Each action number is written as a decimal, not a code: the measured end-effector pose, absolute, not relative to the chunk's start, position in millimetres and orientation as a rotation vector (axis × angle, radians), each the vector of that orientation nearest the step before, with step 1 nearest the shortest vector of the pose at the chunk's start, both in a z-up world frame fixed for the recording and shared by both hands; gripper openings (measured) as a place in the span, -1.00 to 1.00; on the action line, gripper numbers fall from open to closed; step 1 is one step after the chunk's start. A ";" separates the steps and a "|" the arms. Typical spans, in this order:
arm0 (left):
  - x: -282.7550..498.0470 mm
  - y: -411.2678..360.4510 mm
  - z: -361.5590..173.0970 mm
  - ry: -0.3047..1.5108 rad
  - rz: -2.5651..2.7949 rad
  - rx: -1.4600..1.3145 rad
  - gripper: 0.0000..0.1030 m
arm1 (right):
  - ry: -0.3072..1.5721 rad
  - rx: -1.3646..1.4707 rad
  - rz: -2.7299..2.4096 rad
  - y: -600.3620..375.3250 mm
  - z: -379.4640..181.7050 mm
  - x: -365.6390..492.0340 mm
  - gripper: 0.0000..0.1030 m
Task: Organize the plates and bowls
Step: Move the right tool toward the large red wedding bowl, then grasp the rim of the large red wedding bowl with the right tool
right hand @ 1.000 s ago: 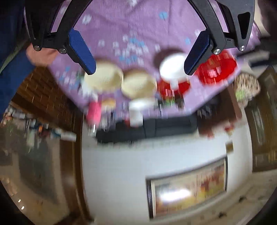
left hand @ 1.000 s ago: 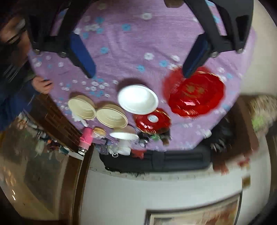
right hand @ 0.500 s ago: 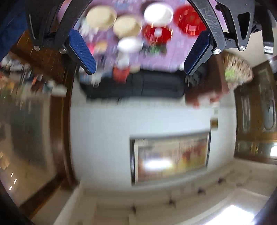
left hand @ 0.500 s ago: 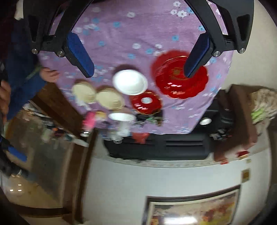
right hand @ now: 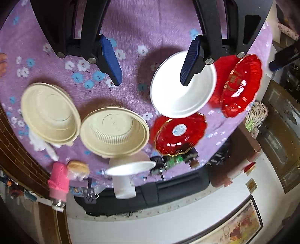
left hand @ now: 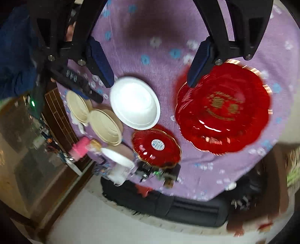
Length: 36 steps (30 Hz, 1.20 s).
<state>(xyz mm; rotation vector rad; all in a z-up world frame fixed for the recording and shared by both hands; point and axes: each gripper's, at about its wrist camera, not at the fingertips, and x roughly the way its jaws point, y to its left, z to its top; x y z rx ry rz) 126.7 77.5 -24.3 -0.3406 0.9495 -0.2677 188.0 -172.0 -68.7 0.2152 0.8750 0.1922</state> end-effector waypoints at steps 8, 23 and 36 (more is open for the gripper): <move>184.9 34.0 -51.4 1.008 -0.191 -0.215 0.54 | 0.956 0.249 0.241 -166.4 -109.7 211.4 0.05; 154.9 131.8 1.3 0.874 -0.059 -0.281 0.52 | 0.773 0.249 0.250 -170.2 -45.5 161.4 -0.42; 170.1 246.7 -61.8 0.986 0.086 -0.414 0.58 | 1.053 0.360 0.604 -39.0 -85.0 188.9 -0.06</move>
